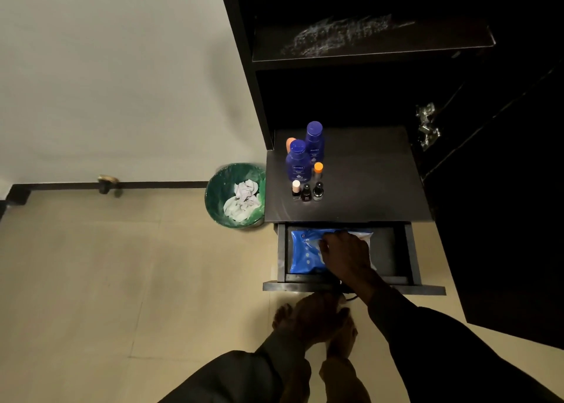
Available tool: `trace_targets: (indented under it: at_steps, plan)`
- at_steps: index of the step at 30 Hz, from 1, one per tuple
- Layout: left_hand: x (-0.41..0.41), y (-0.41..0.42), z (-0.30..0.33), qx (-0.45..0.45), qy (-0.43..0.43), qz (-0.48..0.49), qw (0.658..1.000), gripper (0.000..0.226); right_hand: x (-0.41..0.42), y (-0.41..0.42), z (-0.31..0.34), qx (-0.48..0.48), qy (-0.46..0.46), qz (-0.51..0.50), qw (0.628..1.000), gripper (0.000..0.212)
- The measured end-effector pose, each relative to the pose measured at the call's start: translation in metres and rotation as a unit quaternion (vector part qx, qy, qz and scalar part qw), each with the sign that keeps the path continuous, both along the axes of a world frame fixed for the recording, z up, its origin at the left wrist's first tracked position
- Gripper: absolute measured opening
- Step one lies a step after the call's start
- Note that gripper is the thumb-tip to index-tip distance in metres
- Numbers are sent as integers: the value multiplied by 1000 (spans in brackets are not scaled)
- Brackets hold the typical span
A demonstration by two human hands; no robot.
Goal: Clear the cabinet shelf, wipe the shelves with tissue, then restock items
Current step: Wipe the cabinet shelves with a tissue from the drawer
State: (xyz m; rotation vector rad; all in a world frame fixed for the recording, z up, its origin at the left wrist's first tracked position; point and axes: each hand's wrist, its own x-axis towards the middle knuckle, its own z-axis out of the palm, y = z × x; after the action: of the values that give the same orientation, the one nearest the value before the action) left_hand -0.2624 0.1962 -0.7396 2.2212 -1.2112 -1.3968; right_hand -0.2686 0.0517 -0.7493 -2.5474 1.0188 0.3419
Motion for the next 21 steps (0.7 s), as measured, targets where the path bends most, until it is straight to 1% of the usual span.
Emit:
trace_targets:
  at_steps: [4, 6, 9, 13, 15, 18, 21]
  plan:
    - [4, 1, -3, -39, -13, 45, 998, 25, 5, -5, -5, -26, 49, 23, 998, 23]
    - [10, -4, -2, -58, -23, 61, 996, 25, 5, -6, -11, -18, 62, 44, 997, 22]
    - [23, -16, 2, -69, -13, 97, 993, 23, 7, -7, -15, 5, 64, 52, 997, 26]
    - [47, -31, 6, -40, -4, 169, 985, 23, 8, -13, -16, 20, 65, 59, 996, 24]
    - [58, -38, 4, -19, -20, 191, 981, 27, 8, -16, -16, 38, 60, 54, 996, 24]
    - [70, -44, -2, 5, -34, 203, 979, 29, 8, -20, -18, 60, 46, 41, 996, 24]
    - [76, -45, -9, 18, -35, 191, 981, 41, 7, -20, -23, 89, 32, 44, 995, 31]
